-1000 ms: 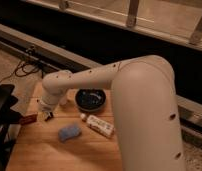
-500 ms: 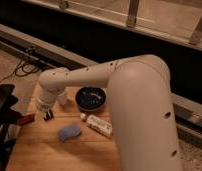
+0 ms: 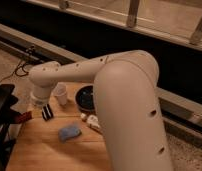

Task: Place the pepper in the ceramic cup

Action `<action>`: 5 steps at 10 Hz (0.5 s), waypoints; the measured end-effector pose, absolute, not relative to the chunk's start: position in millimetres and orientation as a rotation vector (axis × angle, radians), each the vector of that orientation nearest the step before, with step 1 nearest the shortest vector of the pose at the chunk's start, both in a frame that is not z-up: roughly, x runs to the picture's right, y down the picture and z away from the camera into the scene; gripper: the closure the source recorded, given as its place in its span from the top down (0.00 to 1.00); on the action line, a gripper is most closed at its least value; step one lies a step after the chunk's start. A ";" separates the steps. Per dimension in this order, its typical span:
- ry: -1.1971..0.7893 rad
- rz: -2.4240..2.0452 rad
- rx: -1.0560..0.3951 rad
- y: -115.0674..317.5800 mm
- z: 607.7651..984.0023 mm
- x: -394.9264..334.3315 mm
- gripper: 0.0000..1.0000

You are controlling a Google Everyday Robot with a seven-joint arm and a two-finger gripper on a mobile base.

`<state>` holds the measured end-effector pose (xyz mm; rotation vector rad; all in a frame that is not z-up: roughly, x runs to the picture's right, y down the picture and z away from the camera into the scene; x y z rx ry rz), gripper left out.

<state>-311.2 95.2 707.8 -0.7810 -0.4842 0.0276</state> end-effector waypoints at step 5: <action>-0.388 0.088 -0.655 3.4 682.2 -278.7 0.00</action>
